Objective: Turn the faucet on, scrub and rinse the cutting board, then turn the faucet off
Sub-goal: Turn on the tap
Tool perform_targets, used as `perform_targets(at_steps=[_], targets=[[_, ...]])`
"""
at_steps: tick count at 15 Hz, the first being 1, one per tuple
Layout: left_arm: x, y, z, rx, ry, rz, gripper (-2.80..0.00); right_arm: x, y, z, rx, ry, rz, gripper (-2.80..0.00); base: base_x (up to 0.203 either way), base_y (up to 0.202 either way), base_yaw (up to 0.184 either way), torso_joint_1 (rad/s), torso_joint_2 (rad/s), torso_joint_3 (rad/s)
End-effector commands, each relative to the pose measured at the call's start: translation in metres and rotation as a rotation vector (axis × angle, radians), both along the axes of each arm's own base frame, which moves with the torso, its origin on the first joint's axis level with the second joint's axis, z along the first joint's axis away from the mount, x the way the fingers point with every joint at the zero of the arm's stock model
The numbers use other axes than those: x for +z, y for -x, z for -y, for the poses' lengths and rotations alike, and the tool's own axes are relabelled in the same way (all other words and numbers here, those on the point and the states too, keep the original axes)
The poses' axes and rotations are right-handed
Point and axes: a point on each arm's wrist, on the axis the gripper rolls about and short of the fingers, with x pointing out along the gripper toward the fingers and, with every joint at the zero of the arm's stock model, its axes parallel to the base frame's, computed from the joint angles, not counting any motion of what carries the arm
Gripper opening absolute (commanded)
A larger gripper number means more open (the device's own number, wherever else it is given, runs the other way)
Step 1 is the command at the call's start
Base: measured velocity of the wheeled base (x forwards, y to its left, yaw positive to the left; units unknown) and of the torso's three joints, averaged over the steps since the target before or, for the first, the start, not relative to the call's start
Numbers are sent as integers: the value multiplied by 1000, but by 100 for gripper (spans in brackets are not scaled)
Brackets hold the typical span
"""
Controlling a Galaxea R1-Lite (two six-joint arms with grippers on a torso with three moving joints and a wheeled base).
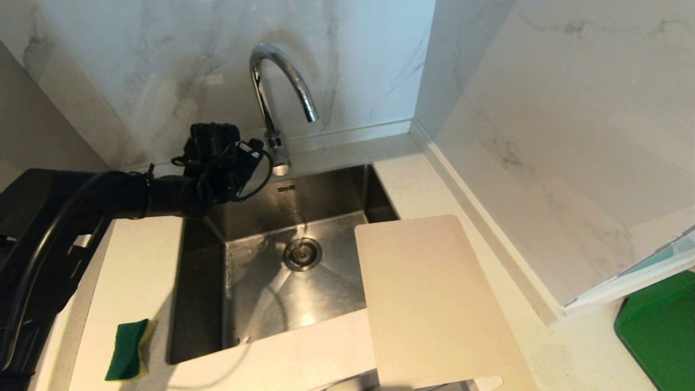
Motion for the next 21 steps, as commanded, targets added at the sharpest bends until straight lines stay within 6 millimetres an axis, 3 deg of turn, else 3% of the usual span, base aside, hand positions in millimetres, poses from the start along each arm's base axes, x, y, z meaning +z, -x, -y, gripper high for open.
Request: perform_targets(at_steps=[1,8,15,21], targets=[[-11,-6,-2,10,1,-14,0,0,0,0,2,0,-2,-280,0,0,0,0,0,0],[-33,-13,-7,18,-25,-95,0,0,0,0,2,0,-2,-280,0,0,0,0,0,0],[-40,-9,-7,23,-48,-181,0,0,0,0,2,0,-2,-280,0,0,0,0,0,0],[-35,0,-2,30,-48,-212,0,0,0,0,2,0,-2,-280,0,0,0,0,0,0]])
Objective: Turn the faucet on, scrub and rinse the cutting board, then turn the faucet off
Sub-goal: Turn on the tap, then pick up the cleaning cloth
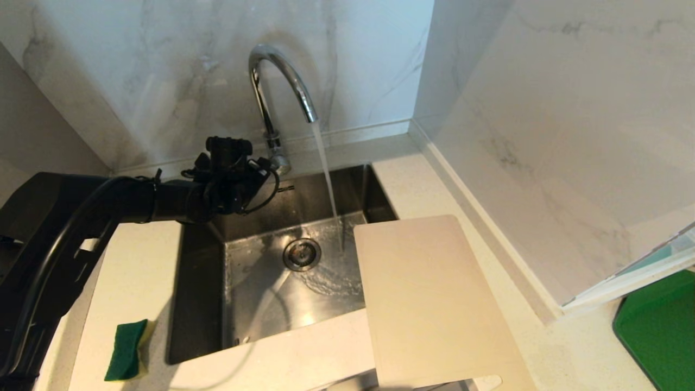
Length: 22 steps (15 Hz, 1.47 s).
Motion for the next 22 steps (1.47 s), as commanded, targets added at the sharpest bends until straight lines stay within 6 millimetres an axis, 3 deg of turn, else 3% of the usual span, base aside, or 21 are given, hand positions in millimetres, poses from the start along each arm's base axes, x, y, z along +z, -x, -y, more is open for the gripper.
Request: perform_targets(at_steps=[1,7,13,15,18,22], targets=[[4,3,1,5,4,2,0,0,0,0,1,1,-2,-280,0,0,0,0,0,0],[45,21,1,-21,31,77,0,0,0,0,1,1,-2,-280,0,0,0,0,0,0],[114,62,-12,-81,76,202,0,0,0,0,1,1,-2,-280,0,0,0,0,0,0],[117,74,-16,-111,30,181,0,0,0,0,1,1,-2,-280,0,0,0,0,0,0],[119,101,-32,-183,-214,131,0,0,0,0,1,1,-2,-280,0,0,0,0,0,0],[116,134,-77,-252,-350,69,0,0,0,0,1,1,-2,-280,0,0,0,0,0,0]])
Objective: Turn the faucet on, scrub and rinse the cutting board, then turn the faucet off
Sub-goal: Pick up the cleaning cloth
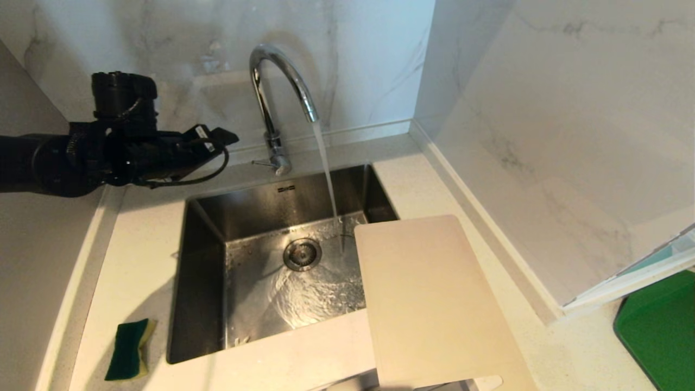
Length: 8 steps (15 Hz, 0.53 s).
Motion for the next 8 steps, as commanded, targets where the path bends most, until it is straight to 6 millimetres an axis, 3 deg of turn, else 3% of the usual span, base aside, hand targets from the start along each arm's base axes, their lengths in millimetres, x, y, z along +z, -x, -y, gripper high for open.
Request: perform_targets(at_steps=[1,2,4,8], targets=[[10,32,-33,-4,-16,-4,0,0,0,0,1,1,-2,-280,0,0,0,0,0,0],[7,40,-44,-13,-29,-33,-280,0,0,0,1,1,-1,-280,0,0,0,0,0,0],[0,55,-55,-13,-48,-134,-280,0,0,0,1,1,0,-280,0,0,0,0,0,0],[-17,77,-57,-76,-126,-376,-280,0,0,0,1,1,-2,-280,0,0,0,0,0,0]])
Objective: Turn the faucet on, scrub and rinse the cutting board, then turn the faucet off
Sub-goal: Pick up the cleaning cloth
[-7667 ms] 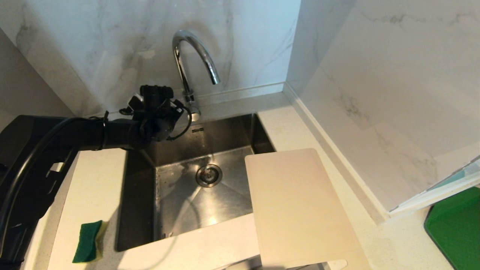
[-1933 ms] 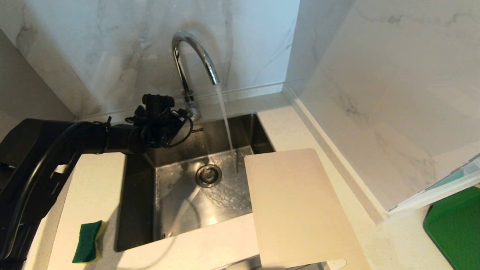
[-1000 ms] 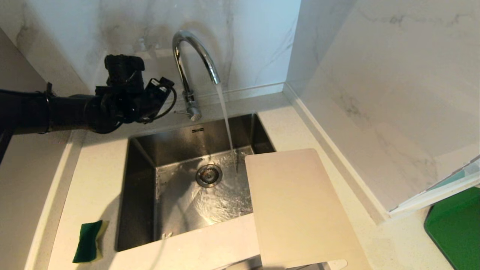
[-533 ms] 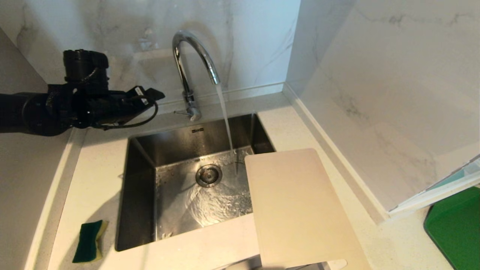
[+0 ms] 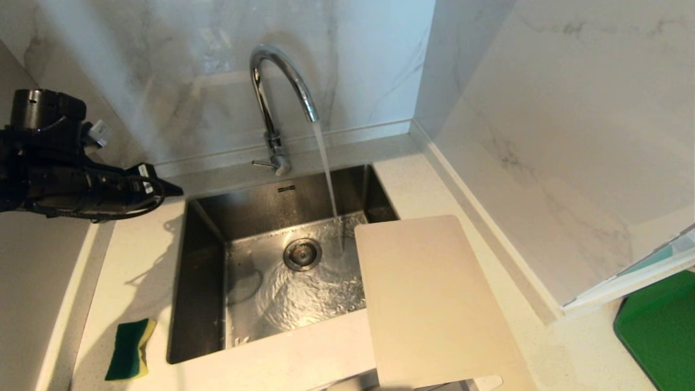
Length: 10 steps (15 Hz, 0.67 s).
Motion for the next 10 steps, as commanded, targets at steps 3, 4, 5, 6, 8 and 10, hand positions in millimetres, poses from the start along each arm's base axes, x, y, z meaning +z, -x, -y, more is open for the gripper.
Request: perform_targets(at_steps=[3,4,5,6,8,10], targets=[[-6,40,-7,-39,-25,-208,-280,0,0,0,1,0,-2,-280,0,0,0,0,0,0],[-7,49,-14,-55,-4,-247,-280,0,0,0,1,0,-2,-280,0,0,0,0,0,0],[-12,57,-18,-82,-19,-280,-280,0,0,0,1,0,-2,-280,0,0,0,0,0,0],[-17,64,-21,-123,-74,-308,-280,0,0,0,1,0,-2,-280,0,0,0,0,0,0],[-28,84,-28,-153,-116,-400,-280,0,0,0,1,0,-2,-280,0,0,0,0,0,0],[-34,98,-35,-187,-147,-441,-280,0,0,0,1,0,-2,-280,0,0,0,0,0,0]])
